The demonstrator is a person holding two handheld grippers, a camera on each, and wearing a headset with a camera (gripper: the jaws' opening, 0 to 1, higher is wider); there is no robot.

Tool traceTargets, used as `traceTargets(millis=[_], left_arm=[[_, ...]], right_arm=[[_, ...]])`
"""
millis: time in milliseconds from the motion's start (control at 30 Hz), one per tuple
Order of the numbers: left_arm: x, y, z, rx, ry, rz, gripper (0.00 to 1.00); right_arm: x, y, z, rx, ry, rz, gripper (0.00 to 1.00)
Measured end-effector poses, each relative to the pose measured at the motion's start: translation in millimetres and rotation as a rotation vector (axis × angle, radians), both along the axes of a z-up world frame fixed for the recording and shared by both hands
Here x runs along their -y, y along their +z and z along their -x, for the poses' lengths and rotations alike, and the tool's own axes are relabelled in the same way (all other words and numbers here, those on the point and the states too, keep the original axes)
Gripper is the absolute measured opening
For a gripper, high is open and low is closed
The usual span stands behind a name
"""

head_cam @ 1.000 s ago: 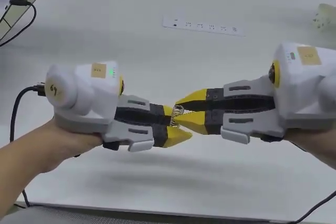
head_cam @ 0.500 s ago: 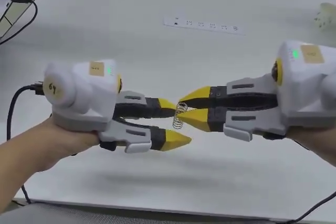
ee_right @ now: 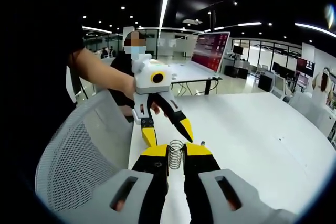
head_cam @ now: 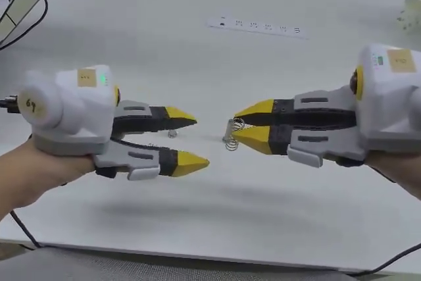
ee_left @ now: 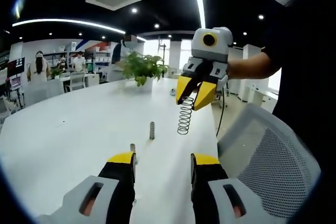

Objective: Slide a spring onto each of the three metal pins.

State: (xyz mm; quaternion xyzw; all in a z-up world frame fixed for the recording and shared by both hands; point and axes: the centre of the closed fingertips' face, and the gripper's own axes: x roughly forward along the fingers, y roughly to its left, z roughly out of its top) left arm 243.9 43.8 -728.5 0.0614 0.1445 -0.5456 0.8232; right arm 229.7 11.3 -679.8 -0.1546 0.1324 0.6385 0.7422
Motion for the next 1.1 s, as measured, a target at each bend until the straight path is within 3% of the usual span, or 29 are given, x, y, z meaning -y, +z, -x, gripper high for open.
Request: traceTargets(millis=[200, 367, 700, 933, 1100], left_arm=[[-18.9, -0.5, -5.8, 0.008, 0.062, 0.0, 0.41], [-36.9, -6.0, -9.8, 0.022, 0.12, -0.031, 0.45], [-70.6, -8.7, -13.4, 0.025, 0.222, -0.038, 0.61], [-79.8, -14.0, -11.8, 0.012, 0.246, -0.048, 0.72], [-85.7, -13.2, -10.3, 0.002, 0.27, -0.029, 0.83]], right_arm=[[3.8, -4.6, -5.3, 0.001, -0.027, 0.005, 0.07], [5.8, -6.2, -6.4, 0.007, -0.032, 0.013, 0.07], [12.1, -9.4, -13.8, 0.018, -0.07, 0.019, 0.08], [15.0, -13.3, -18.6, 0.018, -0.094, 0.03, 0.08], [18.7, -16.1, -24.7, 0.023, -0.116, 0.041, 0.08]])
